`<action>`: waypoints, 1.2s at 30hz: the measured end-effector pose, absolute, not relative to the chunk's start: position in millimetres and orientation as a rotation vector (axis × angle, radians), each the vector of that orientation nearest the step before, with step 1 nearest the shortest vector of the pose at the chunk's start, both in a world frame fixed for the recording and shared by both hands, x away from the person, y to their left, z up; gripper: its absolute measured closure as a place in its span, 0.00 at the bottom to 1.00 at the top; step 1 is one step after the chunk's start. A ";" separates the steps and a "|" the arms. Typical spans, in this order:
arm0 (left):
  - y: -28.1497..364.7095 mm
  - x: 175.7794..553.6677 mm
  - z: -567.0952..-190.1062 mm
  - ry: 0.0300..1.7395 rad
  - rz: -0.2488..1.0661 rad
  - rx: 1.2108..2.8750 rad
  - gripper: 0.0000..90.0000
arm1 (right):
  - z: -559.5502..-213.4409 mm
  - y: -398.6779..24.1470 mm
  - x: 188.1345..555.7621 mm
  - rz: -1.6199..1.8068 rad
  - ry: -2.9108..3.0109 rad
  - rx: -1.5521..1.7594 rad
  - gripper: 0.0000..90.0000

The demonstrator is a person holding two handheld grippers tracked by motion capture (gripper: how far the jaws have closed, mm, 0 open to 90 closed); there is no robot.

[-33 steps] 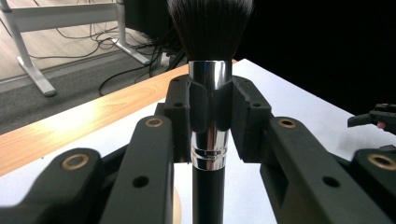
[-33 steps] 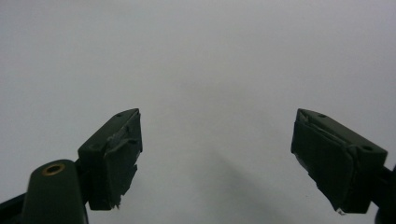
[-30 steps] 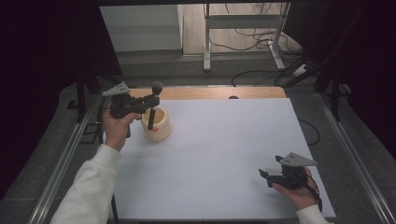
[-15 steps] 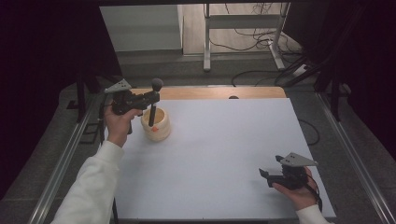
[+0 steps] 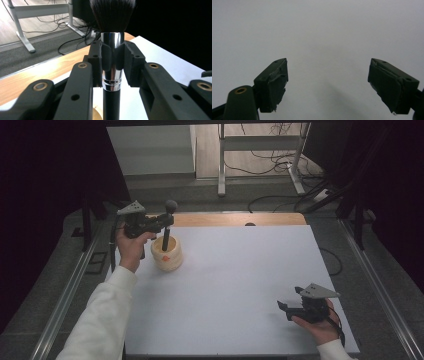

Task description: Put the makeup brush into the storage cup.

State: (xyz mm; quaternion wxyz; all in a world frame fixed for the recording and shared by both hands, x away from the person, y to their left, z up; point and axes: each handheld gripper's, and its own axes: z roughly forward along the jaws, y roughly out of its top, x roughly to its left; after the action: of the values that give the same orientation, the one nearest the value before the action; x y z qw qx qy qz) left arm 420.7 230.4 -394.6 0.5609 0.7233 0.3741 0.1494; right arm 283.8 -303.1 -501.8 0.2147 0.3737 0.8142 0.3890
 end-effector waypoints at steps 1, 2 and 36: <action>230.5 421.7 -394.4 0.882 0.354 1.702 0.80 | -501.7 -303.0 283.8 1.079 2.258 1.036 0.19; 230.5 423.0 -394.4 0.886 0.358 1.696 0.80 | -501.7 -303.0 283.8 1.080 2.257 1.037 0.19; 243.8 437.7 -443.3 0.982 0.362 1.700 0.79 | -502.8 -303.2 283.4 1.077 2.266 1.025 0.19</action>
State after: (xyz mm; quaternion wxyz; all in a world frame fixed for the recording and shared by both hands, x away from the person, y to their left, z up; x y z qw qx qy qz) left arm 437.7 243.8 -443.3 0.5419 0.7156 0.4135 0.1523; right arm 283.4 -303.2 -502.8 0.2144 0.3694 0.8167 0.3881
